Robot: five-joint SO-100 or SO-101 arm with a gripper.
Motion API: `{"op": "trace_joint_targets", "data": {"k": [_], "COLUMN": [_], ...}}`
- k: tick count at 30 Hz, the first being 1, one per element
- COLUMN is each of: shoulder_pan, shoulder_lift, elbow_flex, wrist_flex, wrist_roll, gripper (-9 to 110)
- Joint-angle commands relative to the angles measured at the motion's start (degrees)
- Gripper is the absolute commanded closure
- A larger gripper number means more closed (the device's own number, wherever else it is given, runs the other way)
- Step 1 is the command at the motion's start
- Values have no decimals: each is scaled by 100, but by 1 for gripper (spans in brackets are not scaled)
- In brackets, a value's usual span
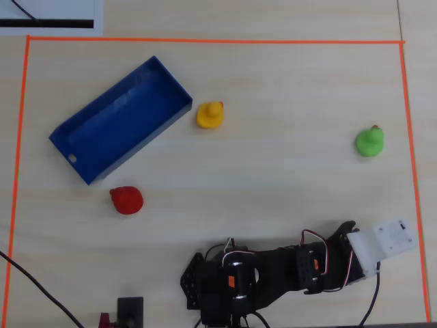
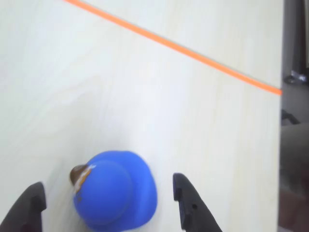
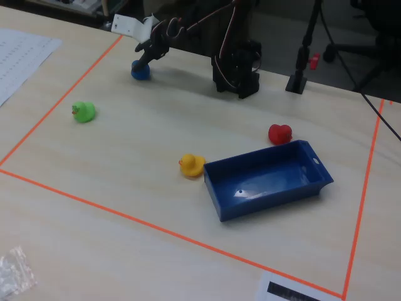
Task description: Grasp blue duck and put it into box.
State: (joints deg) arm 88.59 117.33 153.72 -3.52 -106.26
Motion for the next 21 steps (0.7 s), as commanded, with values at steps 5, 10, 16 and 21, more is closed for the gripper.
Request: {"op": "trace_joint_targets", "data": {"k": [5,10,16,21], "shoulder_pan": [-70,-70,-185,-334], "shoulder_lift": [-176,-536,-1002,-1222], "elbow_flex": [149,149,123,114], "wrist_flex": [-589,-861,-1125,-1239], "wrist_roll": [202,211,308,510], "gripper": [66,66,66,70]}}
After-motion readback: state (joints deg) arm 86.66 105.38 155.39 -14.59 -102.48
